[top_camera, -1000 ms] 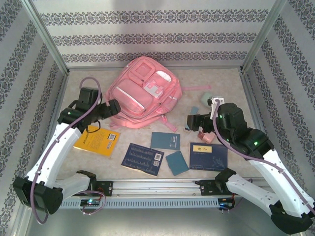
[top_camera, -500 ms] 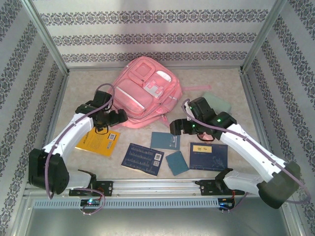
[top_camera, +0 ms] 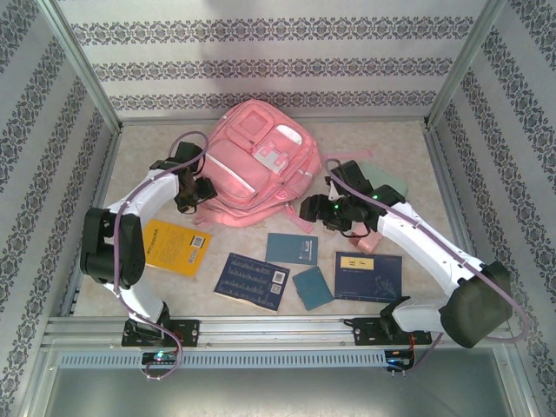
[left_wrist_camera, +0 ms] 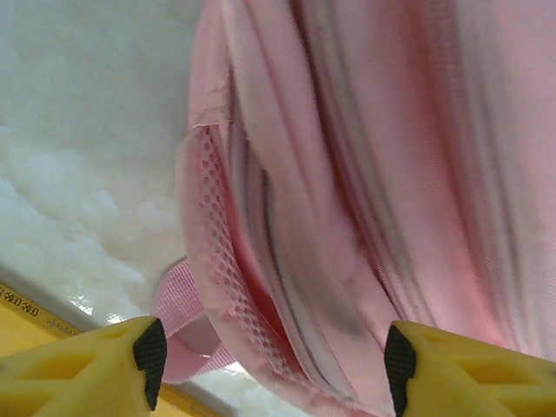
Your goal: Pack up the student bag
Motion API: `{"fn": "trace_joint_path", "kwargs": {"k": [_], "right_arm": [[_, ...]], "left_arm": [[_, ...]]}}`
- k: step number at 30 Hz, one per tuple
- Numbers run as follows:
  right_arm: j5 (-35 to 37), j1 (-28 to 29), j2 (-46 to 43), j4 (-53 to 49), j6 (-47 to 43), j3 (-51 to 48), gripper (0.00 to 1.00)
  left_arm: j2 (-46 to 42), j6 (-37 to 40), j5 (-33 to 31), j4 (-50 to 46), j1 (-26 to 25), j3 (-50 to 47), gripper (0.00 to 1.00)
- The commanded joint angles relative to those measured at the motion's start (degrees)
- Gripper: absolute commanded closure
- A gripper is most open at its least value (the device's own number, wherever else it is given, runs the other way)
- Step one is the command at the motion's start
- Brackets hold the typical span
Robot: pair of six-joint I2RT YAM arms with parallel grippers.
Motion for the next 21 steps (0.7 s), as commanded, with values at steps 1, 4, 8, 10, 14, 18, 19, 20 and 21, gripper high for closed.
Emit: {"fn": "trace_joint_path", "kwargs": {"k": [1,4,8,10,14,18,19,20,21], "right_arm": [[-2.9,-1.4,-0.2,5.2,9.2,-2.7,0.31],[-4.8,-2.0,1.8,8.1,11.0,-2.9,0.31],[-6.5,-2.0,7.2,9.4,12.3,-0.8,0.34],[-5.0,-1.8,9.9,8.7,12.4,0.9,0.36],[-2.8,-1.3,15.4,8.4,12.6,5.1,0.36],[-2.2,-1.0,23.0,7.7,12.7,10.4,0.36],[-1.7,-1.0,24.7,7.6,12.5,11.5,0.36],[-1.1,-1.1,26.0,7.3,12.6,12.5,0.36],[-0.4,-1.3,27.4,6.7,12.5,13.6,0.36]], "left_arm": [[0.9,-3.5,-0.7,3.0,0.3,0.1,0.34],[3.3,-5.0,1.0,6.2,0.4,-0.4,0.34],[5.8,-6.9,3.5,8.9,0.3,-0.7,0.46],[5.8,-8.0,5.0,10.9,0.3,-1.8,0.55],[5.5,-8.9,7.0,12.6,0.3,-3.2,0.76],[4.3,-11.5,10.9,16.3,0.0,-6.0,0.94],[4.0,-12.2,11.6,16.8,-0.3,-6.4,0.97],[3.6,-12.5,12.1,17.1,-0.5,-7.0,0.99],[3.0,-13.0,12.4,17.2,-0.8,-7.5,1.00]]}}
